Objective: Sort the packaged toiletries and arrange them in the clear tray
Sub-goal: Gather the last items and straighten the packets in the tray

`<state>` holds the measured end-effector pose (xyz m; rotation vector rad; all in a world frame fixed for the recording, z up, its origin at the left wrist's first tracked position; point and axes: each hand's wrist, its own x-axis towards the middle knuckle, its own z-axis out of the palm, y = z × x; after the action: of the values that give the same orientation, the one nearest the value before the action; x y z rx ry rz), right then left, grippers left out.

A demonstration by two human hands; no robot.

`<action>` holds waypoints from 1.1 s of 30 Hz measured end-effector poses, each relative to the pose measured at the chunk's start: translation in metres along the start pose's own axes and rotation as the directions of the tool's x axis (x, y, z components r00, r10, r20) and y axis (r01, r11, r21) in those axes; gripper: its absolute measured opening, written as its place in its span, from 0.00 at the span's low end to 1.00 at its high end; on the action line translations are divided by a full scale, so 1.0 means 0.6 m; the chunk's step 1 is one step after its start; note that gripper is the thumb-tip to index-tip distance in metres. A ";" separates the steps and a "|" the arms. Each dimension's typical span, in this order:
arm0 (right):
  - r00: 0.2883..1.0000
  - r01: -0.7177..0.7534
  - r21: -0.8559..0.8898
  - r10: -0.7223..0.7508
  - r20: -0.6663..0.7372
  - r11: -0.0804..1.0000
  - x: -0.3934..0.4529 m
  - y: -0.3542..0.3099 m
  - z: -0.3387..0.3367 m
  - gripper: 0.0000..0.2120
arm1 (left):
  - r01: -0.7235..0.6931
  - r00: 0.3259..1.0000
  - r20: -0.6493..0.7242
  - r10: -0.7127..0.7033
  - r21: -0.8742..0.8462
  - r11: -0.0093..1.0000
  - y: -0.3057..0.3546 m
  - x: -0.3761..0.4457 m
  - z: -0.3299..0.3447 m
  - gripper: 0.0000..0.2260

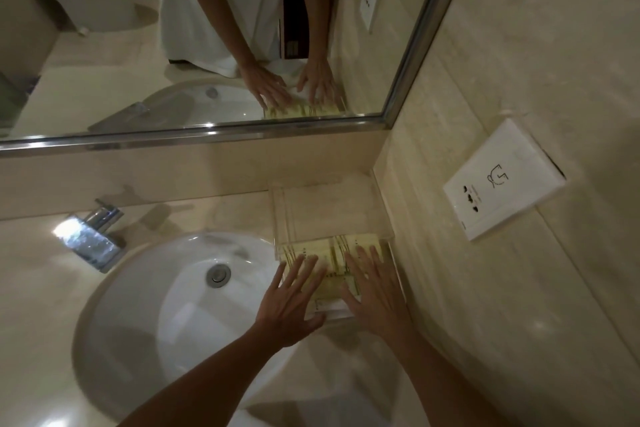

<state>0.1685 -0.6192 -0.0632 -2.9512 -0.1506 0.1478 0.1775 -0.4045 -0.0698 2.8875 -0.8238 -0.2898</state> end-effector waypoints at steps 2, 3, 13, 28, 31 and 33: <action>0.999 0.045 -0.013 -0.045 0.017 0.999 0.003 0.006 0.004 0.32 | 0.032 0.999 -0.022 -0.032 -0.017 0.999 0.013 0.006 -0.003 0.34; 0.999 0.039 -0.034 -0.038 0.029 0.999 0.004 0.008 0.005 0.32 | 0.069 0.997 -0.014 -0.070 -0.031 0.997 0.017 0.008 -0.003 0.33; 0.993 -0.119 0.046 0.118 0.020 0.992 -0.007 0.038 -0.012 0.32 | 0.209 0.977 -0.035 -0.210 -0.035 0.977 0.004 -0.021 0.019 0.30; 0.996 -0.023 0.021 0.021 0.090 0.999 -0.103 0.021 0.032 0.26 | 0.015 1.000 0.021 -0.015 0.015 1.000 0.009 -0.079 0.036 0.25; 0.994 -0.006 0.005 0.006 0.112 1.000 -0.095 0.008 0.036 0.27 | -0.002 1.000 0.004 0.002 -0.007 1.000 0.022 -0.061 0.026 0.25; 0.990 0.054 0.005 -0.054 0.129 0.999 -0.086 -0.009 0.042 0.27 | -0.035 0.999 0.012 0.035 -0.015 0.999 0.040 -0.043 0.024 0.25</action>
<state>0.1141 -0.6149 -0.0824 -2.9322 -0.2481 0.3309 0.1408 -0.4121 -0.0756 2.8578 -0.8695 -0.3092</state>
